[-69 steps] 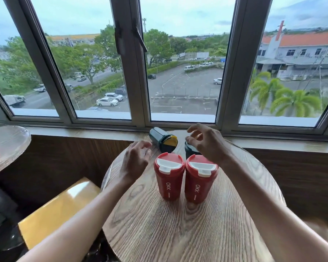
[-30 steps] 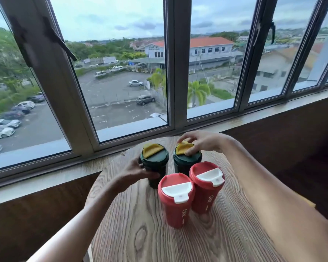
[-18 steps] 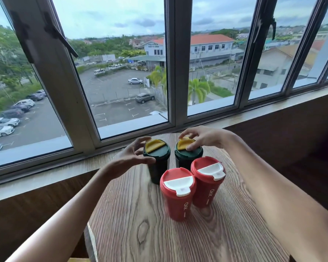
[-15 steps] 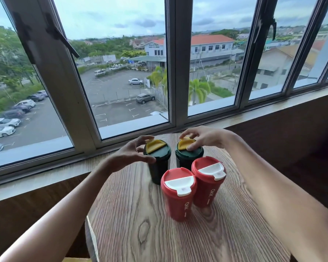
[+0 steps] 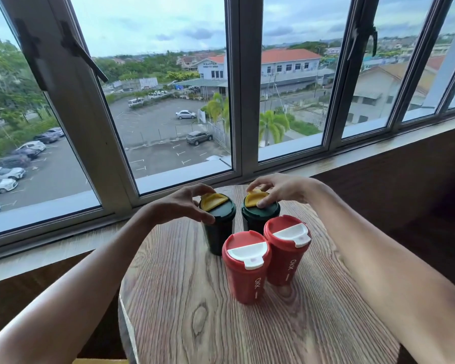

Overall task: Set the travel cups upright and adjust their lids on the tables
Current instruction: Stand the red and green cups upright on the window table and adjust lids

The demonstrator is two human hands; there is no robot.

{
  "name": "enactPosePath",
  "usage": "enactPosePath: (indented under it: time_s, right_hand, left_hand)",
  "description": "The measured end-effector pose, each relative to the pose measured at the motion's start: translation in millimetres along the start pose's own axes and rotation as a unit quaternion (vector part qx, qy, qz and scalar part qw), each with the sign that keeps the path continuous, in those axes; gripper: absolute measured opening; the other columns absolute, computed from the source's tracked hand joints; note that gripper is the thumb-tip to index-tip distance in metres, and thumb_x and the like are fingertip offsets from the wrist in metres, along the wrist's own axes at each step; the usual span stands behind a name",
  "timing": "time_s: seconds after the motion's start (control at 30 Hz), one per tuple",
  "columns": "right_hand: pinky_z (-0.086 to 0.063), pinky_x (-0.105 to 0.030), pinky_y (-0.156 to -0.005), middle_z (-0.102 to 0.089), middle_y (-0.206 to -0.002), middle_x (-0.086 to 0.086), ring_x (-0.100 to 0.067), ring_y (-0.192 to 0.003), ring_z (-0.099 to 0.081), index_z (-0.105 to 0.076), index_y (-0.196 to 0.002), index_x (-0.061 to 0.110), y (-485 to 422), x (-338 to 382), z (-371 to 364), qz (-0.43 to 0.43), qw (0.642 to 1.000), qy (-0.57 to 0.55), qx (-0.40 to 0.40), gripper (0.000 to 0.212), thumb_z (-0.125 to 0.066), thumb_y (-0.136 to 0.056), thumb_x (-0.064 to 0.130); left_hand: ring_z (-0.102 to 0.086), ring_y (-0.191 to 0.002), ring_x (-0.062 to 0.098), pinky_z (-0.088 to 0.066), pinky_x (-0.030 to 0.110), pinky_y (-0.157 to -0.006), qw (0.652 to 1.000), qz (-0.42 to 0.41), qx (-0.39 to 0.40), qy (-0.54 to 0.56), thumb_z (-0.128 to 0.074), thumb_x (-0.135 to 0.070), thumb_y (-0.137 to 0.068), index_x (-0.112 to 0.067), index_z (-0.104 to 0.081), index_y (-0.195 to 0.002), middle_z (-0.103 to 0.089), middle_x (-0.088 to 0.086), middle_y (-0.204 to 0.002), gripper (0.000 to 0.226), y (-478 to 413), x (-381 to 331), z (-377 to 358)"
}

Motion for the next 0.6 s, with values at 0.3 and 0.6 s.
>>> enactPosePath:
  time_s: [0.3, 0.6]
  right_hand:
    - [-0.044, -0.033, -0.099, -0.049, -0.124, -0.008, -0.024, -0.119, -0.048, -0.061, -0.125, 0.026, 1.4, 1.3, 0.6, -0.011, 1.000, 0.001, 0.002, 0.049, -0.073, -0.083, 0.006]
    - [-0.044, -0.034, -0.100, -0.050, -0.125, -0.008, -0.024, -0.119, -0.048, -0.061, -0.125, 0.026, 1.9, 1.3, 1.4, -0.005, 1.000, 0.003, 0.002, 0.048, -0.073, -0.083, 0.006]
  left_hand:
    - [-0.065, -0.101, 0.013, -0.054, 0.025, -0.085, 1.000, 0.000, 0.013, -0.002, -0.087, -0.023, -0.060, -0.018, -0.054, -0.125, -0.057, 0.007, -0.126, 0.073, 0.7, -8.3, -7.7]
    - [-0.059, -0.116, 0.032, -0.052, 0.035, -0.094, 0.999, -0.012, 0.043, 0.008, -0.082, -0.002, -0.073, -0.012, -0.054, -0.127, -0.057, 0.011, -0.129, 0.062, 6.8, -8.9, -19.3]
Point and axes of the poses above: each hand's wrist, its own y-axis away from the middle knuckle, its own z-axis out of the back of the hand, x = y × z, the point moved 4 cm from there along -y, towards the middle knuckle
